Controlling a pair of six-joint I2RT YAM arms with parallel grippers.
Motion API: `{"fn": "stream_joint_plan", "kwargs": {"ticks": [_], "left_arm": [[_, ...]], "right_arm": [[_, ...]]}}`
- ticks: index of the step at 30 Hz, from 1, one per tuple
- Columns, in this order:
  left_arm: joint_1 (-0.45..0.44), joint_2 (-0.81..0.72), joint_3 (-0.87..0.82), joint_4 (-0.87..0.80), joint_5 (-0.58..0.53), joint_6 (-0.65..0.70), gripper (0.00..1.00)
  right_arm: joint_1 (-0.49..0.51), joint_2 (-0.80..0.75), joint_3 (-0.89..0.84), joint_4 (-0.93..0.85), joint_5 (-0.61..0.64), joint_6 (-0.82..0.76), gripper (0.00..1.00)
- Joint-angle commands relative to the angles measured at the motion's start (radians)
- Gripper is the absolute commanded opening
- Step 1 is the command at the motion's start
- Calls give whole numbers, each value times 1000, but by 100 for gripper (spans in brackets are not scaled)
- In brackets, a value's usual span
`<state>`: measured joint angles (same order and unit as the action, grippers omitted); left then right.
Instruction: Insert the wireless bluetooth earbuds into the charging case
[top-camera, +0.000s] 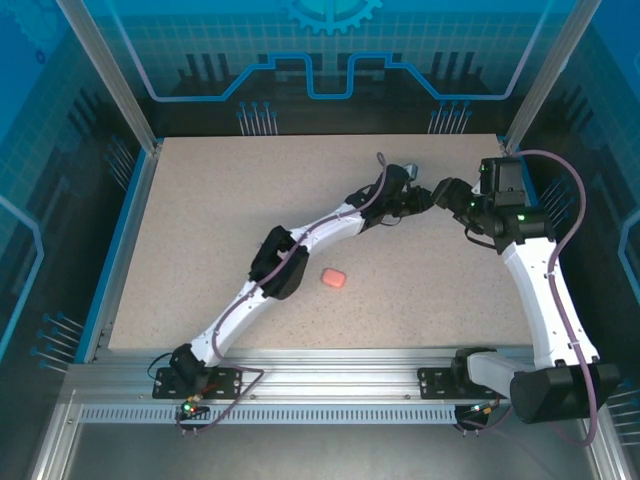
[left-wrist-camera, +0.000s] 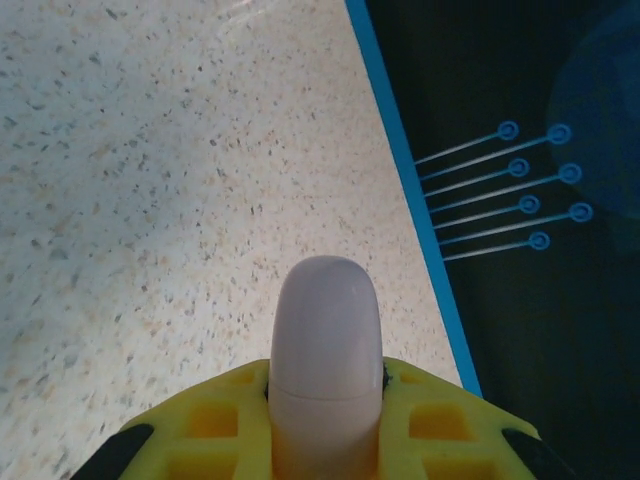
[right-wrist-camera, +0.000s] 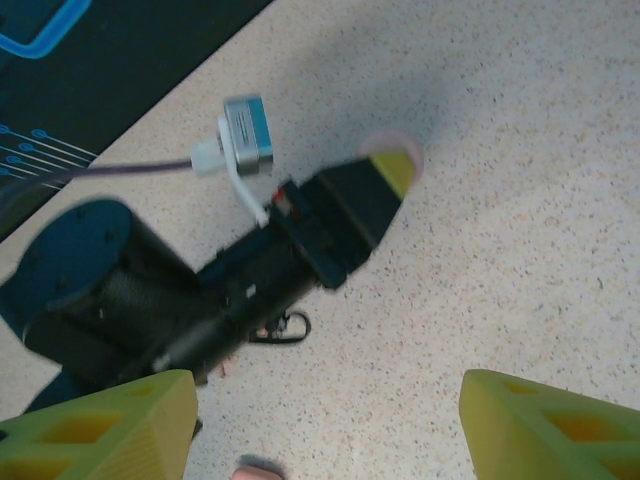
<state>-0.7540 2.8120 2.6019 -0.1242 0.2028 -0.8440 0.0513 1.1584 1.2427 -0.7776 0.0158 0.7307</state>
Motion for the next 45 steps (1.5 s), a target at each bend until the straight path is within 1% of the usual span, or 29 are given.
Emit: {"fn": "stream_joint_plan", "kwargs": {"ticks": [1, 2, 3, 4, 5, 7, 12, 14, 16, 20, 25, 26, 27, 28, 36, 42, 45], "left_arm": [[10, 190, 389, -327, 26, -98, 0], [16, 266, 523, -354, 27, -135, 0], [27, 305, 538, -303, 63, -188, 1], [35, 310, 520, -300, 70, -248, 1], [41, 321, 527, -307, 77, -267, 0], [42, 337, 559, -354, 75, -242, 0], [37, 320, 561, -425, 71, -208, 0], [36, 320, 560, -450, 70, -208, 5], [35, 319, 561, -474, 71, -196, 15], [30, 300, 560, -527, 60, -145, 43], [30, 255, 560, -576, 30, -93, 74], [30, 243, 560, -592, 19, -81, 81], [30, 230, 560, -605, 9, -71, 92], [31, 217, 560, -622, 0, -56, 98], [39, 112, 561, -807, -86, 41, 99], [24, -9, 562, -991, -205, 200, 99], [13, -83, 562, -1102, -259, 303, 99]], "right_arm": [[-11, -14, -26, -18, -9, 25, 71], [-10, -16, -30, -21, -7, 26, 71], [-11, -18, -32, -24, -4, 24, 71], [-11, -21, -34, -27, -1, 23, 71], [-11, -25, -35, -30, 1, 21, 71], [-11, -34, -39, -34, 6, 18, 71], [-11, -44, -52, -28, 6, 20, 71], [-11, -43, -54, -27, 4, 24, 71], [-10, -43, -55, -23, 0, 28, 71], [-10, -45, -52, -24, -4, 31, 71], [-11, -48, -43, -24, -6, 32, 71], [-11, -48, -40, -25, -7, 31, 71], [-11, -48, -39, -26, -6, 30, 71], [-10, -50, -36, -26, -5, 29, 71], [-10, -53, -28, -25, -14, 28, 72], [-11, -75, -28, -27, -16, 30, 72], [-10, -80, -26, -25, -21, 32, 73]]}}
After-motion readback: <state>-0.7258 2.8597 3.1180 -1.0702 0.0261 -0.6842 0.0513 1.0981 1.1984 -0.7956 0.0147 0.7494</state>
